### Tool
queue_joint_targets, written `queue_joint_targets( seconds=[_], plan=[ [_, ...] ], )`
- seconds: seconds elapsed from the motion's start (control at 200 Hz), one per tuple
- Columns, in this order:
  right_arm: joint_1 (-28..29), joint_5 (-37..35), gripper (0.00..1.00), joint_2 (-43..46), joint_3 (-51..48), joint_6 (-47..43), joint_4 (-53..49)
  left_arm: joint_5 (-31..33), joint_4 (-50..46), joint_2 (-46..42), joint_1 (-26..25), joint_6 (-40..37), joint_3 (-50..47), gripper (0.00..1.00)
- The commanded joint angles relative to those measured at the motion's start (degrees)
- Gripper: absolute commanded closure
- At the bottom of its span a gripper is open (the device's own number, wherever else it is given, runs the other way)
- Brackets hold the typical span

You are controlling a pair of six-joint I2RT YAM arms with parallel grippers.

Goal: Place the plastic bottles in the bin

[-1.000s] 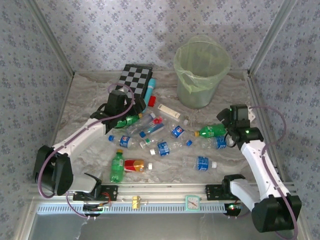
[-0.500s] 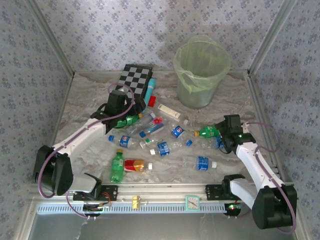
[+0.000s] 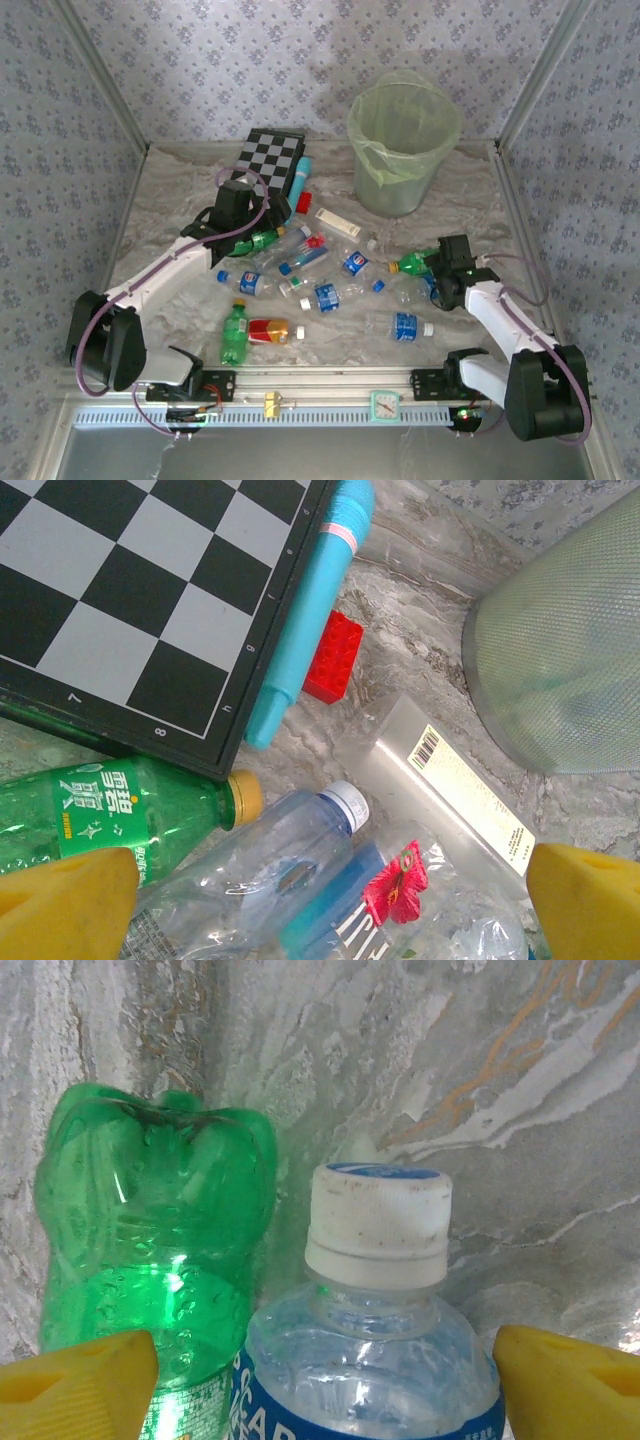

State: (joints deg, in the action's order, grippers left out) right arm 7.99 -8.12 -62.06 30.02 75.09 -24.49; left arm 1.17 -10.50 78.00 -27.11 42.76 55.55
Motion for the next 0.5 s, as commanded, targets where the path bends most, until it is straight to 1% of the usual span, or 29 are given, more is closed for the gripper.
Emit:
queue_joint_targets(
  seconds=[0.0,0.495],
  plan=[
    [0.7,-0.8,0.13,-0.9,-0.6,1.7,1.0,1.0,-0.6,-1.8,-0.2,0.3,1.0,0.01],
    [2.5,-0.7,0.17,-6.0,-1.1,1.7,4.1,1.1,-0.7,-1.9,-0.3,0.5,0.9,0.01]
  ],
)
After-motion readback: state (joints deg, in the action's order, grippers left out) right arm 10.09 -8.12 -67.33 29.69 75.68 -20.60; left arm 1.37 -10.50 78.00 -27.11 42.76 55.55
